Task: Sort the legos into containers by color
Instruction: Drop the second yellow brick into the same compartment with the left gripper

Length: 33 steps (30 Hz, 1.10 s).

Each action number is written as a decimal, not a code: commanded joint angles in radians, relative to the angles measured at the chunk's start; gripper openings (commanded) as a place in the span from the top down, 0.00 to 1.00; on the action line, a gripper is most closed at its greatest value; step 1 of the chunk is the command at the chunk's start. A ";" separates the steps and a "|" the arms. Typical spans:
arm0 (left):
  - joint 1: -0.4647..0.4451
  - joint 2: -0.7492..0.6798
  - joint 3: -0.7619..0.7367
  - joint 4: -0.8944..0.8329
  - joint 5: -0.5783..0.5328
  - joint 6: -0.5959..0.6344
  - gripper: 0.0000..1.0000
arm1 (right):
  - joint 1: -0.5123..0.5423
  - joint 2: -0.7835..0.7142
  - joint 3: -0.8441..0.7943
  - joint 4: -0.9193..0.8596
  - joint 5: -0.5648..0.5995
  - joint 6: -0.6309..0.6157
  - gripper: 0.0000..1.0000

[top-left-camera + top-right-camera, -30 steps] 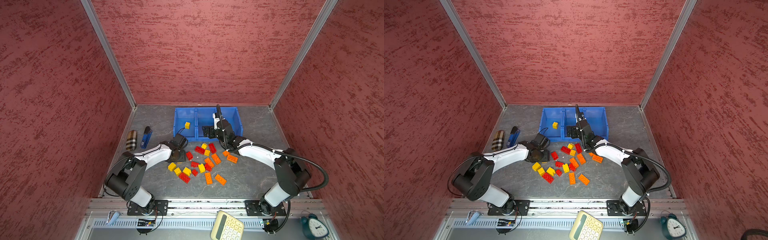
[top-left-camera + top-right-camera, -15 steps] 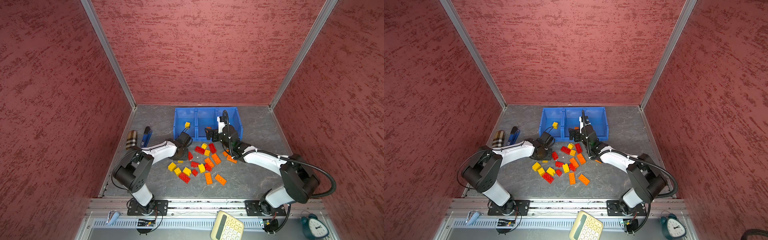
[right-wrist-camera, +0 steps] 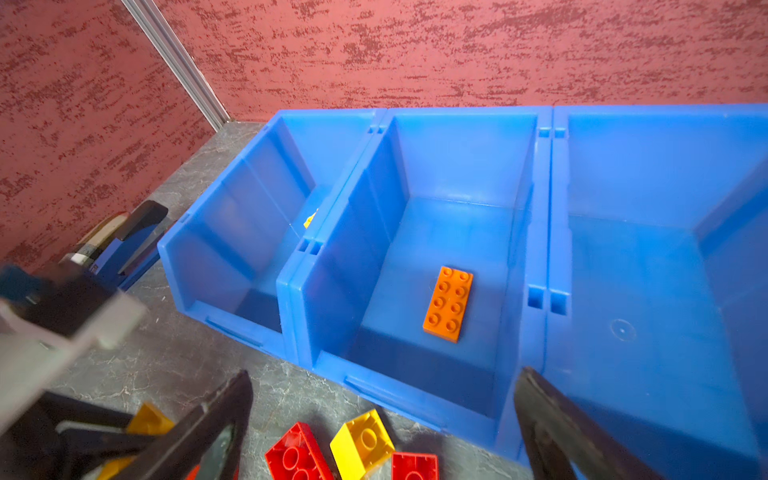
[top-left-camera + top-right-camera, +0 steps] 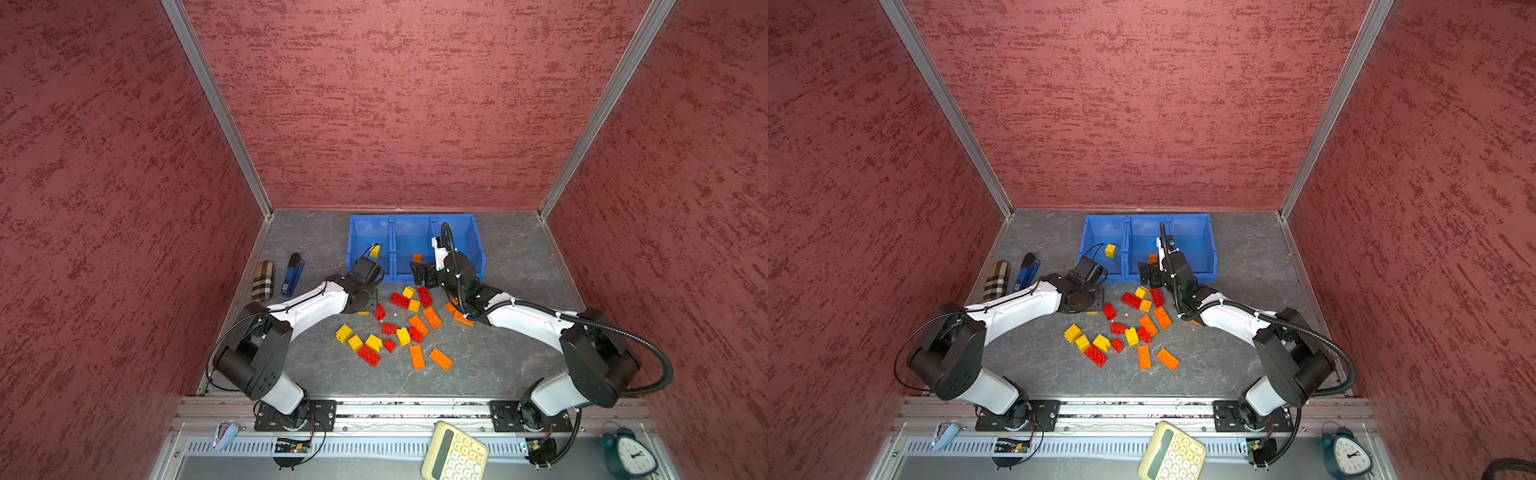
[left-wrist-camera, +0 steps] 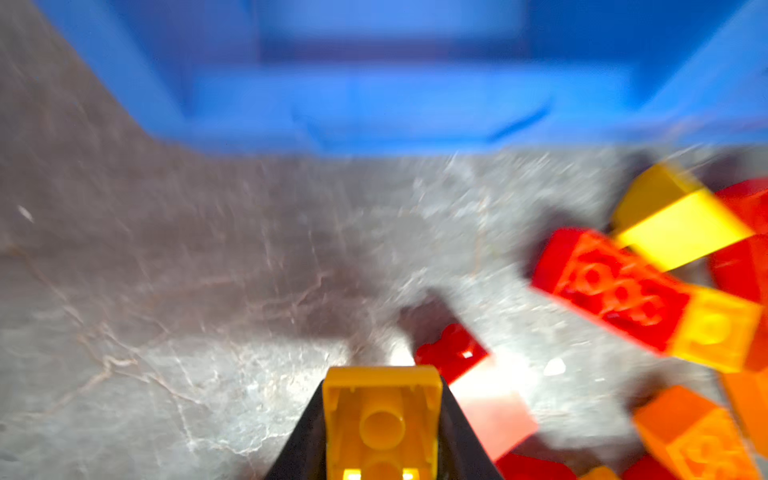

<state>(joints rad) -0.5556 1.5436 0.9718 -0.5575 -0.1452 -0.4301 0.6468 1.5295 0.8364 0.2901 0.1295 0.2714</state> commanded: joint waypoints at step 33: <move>0.140 0.422 0.661 0.089 0.047 0.050 0.34 | 0.063 -0.052 -0.108 -0.077 -0.207 -0.105 0.01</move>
<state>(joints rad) -0.4179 2.0365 1.6371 -0.4576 -0.1379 -0.3687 0.6998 1.4754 0.7277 0.2543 0.0204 0.2203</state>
